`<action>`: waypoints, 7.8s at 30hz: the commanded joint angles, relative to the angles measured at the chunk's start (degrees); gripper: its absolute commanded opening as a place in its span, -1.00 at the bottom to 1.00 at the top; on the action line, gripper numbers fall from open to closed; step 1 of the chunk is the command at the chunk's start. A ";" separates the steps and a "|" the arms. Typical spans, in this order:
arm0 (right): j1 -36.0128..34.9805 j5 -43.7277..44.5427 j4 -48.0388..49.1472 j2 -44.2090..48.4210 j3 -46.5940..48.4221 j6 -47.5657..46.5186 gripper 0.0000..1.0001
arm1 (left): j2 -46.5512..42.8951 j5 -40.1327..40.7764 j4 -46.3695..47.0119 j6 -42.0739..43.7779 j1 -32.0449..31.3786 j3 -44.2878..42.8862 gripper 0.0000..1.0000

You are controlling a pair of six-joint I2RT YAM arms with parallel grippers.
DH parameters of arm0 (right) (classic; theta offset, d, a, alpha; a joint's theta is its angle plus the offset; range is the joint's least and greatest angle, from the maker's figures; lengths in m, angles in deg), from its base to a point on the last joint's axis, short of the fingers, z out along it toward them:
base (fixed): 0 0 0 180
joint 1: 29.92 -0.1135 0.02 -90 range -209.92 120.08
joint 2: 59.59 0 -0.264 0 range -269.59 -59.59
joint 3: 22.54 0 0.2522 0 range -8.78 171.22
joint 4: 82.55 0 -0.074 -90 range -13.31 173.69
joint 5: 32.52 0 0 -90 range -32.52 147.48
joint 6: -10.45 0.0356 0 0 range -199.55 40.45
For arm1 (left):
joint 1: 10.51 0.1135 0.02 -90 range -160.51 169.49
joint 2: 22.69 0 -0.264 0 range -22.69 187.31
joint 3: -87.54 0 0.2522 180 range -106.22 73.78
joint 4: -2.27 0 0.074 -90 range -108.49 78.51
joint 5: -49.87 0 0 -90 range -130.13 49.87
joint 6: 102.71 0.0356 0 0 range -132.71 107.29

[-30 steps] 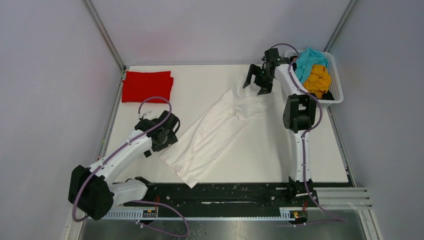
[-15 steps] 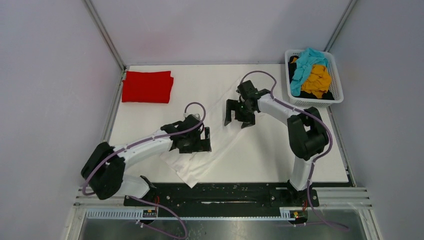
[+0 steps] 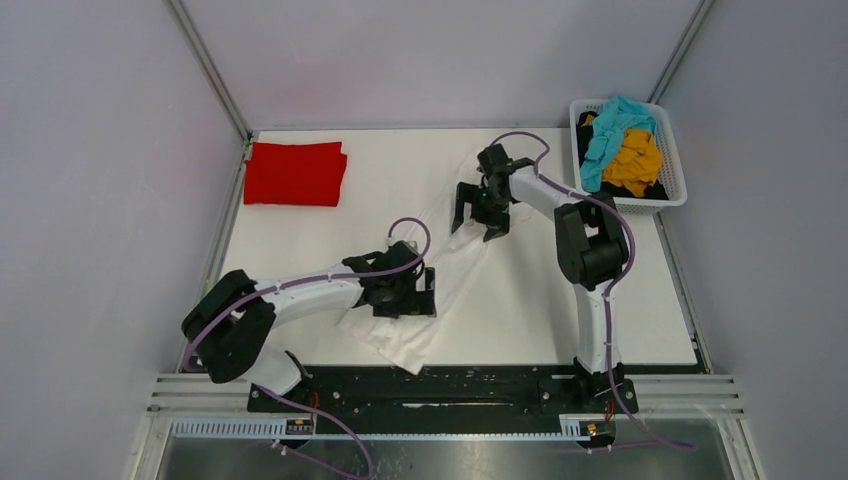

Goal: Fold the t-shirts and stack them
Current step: Rotate the tshirt 90 degrees, then grab the bottom of the folded rectangular tshirt with both arms, then fold the folded rectangular tshirt in 1/3 of the way, then grab one side of the 2/3 rectangular tshirt with both arms, then fold the long partially folded tshirt into a neat square

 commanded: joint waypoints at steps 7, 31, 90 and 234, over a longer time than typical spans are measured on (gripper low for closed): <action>7.49 -2.37 -21.64 -25.91 46.16 -2.85 0.99 | 14.79 -10.06 8.71 -6.94 -9.42 -11.94 0.98; 5.84 5.19 1.58 18.25 -3.18 -3.48 0.99 | -8.35 5.09 -3.76 -3.40 -11.68 -3.88 0.98; -16.65 -1.09 17.41 65.56 -60.17 19.04 -1.00 | -11.48 9.50 -8.77 -7.32 -9.93 -4.72 -1.00; 11.46 -33.31 14.43 61.62 -46.71 7.53 -1.00 | -8.85 -42.05 9.43 3.19 21.79 -13.54 -1.00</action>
